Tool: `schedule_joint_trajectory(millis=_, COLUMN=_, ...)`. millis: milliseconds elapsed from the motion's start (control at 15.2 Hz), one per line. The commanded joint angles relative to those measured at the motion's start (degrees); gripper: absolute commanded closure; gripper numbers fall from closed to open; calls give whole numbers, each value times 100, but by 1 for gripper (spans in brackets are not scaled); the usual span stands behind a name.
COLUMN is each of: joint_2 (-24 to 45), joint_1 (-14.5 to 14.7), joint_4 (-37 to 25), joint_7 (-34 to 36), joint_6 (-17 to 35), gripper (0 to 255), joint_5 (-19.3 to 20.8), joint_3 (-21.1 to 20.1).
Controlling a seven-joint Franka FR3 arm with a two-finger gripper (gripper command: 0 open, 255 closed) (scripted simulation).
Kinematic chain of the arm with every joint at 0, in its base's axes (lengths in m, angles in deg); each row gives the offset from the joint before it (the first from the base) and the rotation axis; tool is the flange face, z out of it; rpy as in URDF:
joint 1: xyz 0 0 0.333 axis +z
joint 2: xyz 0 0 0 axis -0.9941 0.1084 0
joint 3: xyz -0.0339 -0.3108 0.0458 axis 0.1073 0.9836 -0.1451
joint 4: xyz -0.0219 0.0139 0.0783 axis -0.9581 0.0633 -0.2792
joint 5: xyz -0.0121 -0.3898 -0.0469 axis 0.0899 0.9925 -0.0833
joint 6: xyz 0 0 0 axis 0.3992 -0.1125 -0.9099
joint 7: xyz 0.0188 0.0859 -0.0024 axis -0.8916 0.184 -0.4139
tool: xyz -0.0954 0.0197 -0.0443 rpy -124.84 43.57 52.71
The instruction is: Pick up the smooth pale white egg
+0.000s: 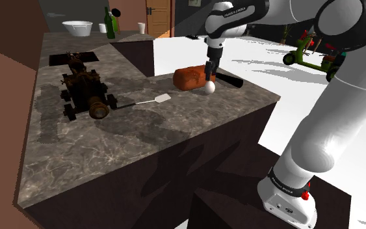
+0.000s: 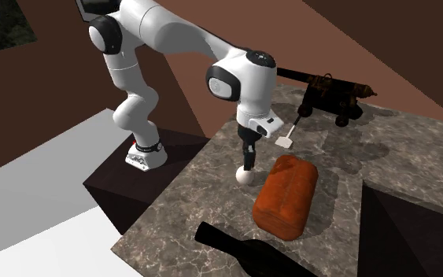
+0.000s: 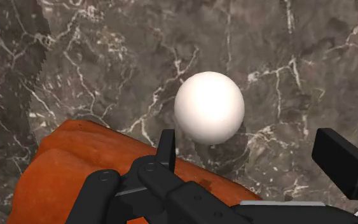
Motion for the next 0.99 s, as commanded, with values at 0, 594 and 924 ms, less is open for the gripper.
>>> schedule_joint_trajectory(millis=0, joint_2=471, joint_1=-36, joint_4=-233, joint_7=-292, joint_6=139, gripper=0, joint_5=-133, joint_3=50)
schedule_joint_trajectory(millis=594, joint_2=722, joint_1=-63, joint_4=96, joint_7=-385, joint_6=694, gripper=0, joint_5=-230, joint_3=43)
schedule_joint_trajectory(millis=924, joint_2=735, joint_1=-68, joint_4=75, joint_7=-395, joint_6=685, gripper=255, joint_5=-235, joint_3=46)
